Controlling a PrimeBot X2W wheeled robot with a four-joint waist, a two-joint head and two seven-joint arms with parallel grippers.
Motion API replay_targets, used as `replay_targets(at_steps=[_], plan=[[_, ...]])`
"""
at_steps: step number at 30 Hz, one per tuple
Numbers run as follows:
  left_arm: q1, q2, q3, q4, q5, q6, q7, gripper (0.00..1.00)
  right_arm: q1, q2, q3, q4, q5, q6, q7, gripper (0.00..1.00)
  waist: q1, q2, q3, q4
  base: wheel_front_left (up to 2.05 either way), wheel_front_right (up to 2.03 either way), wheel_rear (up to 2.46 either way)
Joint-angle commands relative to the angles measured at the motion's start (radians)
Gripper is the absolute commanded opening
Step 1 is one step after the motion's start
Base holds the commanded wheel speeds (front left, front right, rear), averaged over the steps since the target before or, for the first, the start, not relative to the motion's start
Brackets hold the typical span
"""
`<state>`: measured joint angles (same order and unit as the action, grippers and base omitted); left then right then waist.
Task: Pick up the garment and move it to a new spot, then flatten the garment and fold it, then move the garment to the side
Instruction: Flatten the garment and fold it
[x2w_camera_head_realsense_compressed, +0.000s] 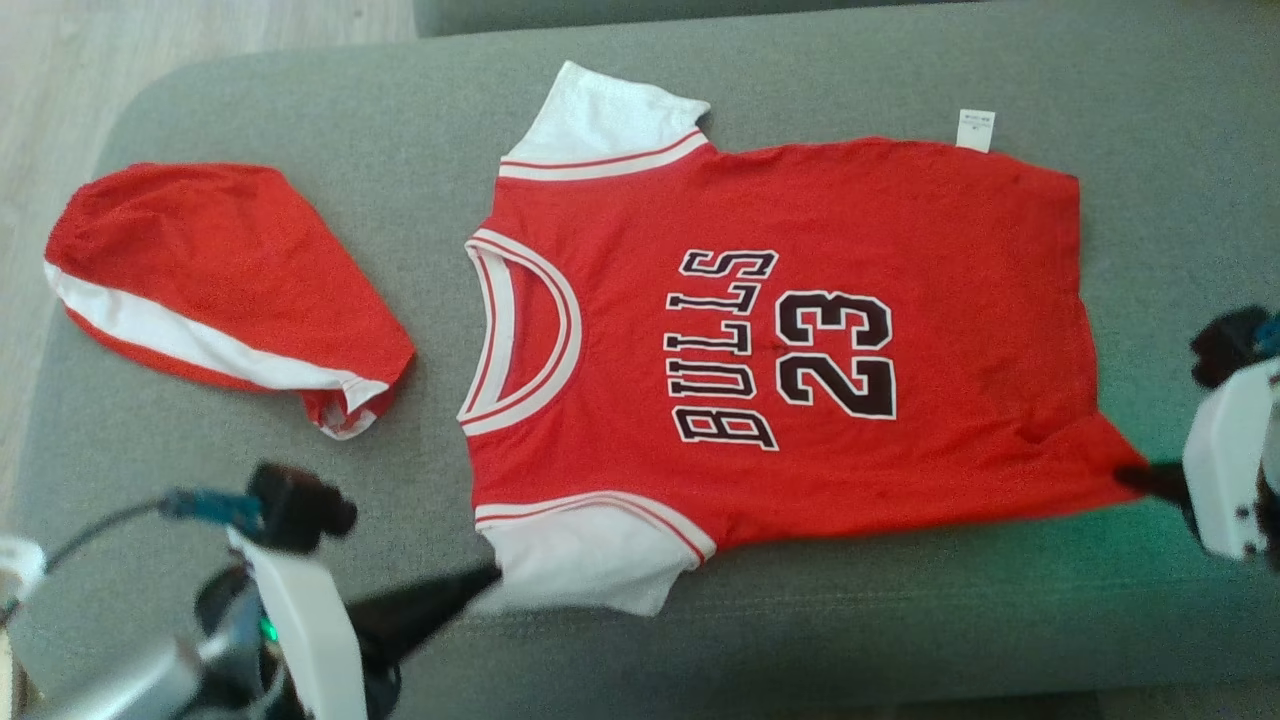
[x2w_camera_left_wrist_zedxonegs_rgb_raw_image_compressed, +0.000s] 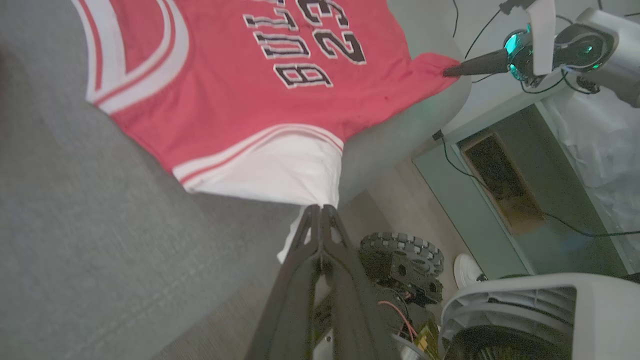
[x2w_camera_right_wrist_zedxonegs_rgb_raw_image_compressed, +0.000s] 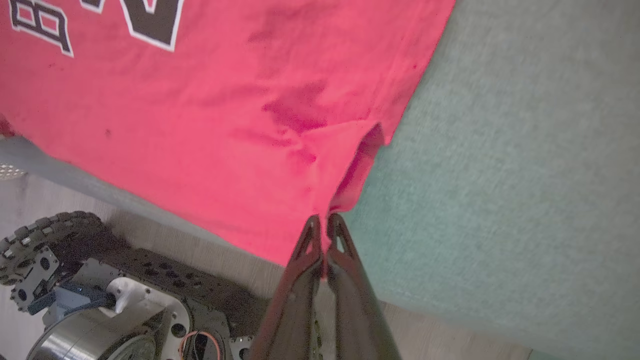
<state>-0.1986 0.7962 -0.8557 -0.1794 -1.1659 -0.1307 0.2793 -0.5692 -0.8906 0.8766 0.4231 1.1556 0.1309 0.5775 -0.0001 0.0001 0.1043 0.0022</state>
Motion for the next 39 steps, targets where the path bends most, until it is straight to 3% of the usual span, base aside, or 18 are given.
replay_targets(at_steps=[1, 6, 18, 28, 38, 39], plan=[[-0.086, 0.041, 0.071, -0.025, -0.01, 0.0, -0.019, 0.0, -0.035, -0.026, -0.027, -0.003, -0.012, 0.0, -0.018, 0.0, 0.0001, -0.0001, 0.013, 0.0, 0.0, 0.0, 0.0], [-0.15, 0.017, 0.113, -0.01, -0.007, 0.0, -0.057, 0.0, -0.079, 0.0, -0.052, 0.035, -0.035, 0.0, -0.045, 0.0, 0.0001, -0.0001, 0.042, 0.0, 0.0, 0.0, 0.0], [-0.366, -0.1, 0.142, 0.124, 0.05, 0.001, -0.077, 0.0, -0.154, 0.067, -0.101, 0.144, -0.102, 0.0, -0.163, 0.0, 0.0001, -0.0001, 0.155, -0.004, 0.0, 0.0, 0.0], [-0.454, -0.14, 0.171, 0.222, 0.061, 0.002, -0.117, 0.0, -0.191, 0.106, -0.098, 0.179, -0.141, 0.0, -0.248, 0.0, 0.0001, -0.0001, 0.198, -0.022, 0.0, 0.0, 0.0], [-0.498, -0.181, 0.182, 0.341, 0.084, 0.057, -0.137, 0.0, -0.224, 0.138, -0.106, 0.213, -0.118, 0.0, -0.29, 0.0, 0.0001, -0.0001, 0.219, -0.039, 0.0, 0.0, 0.0], [-0.501, -0.187, 0.185, 0.349, 0.083, 0.062, -0.141, 0.0, -0.228, 0.141, -0.111, 0.22, -0.118, 0.0, -0.306, 0.4, 0.0001, -0.0001, 0.22, -0.04, 0.0, 0.0, 0.0]])
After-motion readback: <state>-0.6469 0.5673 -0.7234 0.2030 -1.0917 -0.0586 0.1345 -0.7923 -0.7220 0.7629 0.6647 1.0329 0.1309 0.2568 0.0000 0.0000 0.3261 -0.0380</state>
